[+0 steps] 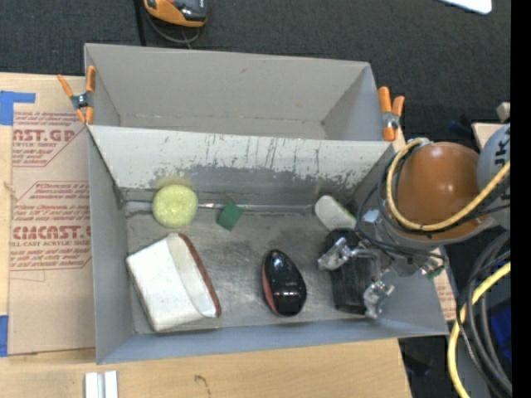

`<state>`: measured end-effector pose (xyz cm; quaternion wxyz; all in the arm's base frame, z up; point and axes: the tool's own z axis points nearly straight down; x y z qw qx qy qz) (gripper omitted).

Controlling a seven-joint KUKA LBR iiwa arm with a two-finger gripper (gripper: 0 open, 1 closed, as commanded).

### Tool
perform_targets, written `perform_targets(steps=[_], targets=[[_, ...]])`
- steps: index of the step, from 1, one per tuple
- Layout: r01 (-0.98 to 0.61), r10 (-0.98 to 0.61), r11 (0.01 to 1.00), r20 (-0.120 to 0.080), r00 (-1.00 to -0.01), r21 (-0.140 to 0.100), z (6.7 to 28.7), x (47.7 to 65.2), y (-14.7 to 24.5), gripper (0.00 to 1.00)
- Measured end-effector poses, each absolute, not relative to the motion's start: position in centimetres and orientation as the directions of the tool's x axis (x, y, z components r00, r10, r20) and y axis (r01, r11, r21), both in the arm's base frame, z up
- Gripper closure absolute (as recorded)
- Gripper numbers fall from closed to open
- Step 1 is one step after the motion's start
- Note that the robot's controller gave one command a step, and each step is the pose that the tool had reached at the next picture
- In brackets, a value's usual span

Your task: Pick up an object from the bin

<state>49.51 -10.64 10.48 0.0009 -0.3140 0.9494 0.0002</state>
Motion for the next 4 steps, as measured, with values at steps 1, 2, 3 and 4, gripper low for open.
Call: perform_targets(steps=[1,2,3,4], targets=[[-0.91,-0.911,0.413,0.001,-0.413,0.01,7.8,49.0,-11.1,1.0],[-0.911,-0.911,0.413,0.001,-0.413,0.01,7.8,49.0,-11.1,1.0],[-0.974,-0.974,0.226,-0.004,-0.226,0.001,27.7,54.8,-12.6,1.0],[-0.975,-0.975,0.222,-0.004,-0.222,-0.001,28.5,55.0,-12.7,0.0]])
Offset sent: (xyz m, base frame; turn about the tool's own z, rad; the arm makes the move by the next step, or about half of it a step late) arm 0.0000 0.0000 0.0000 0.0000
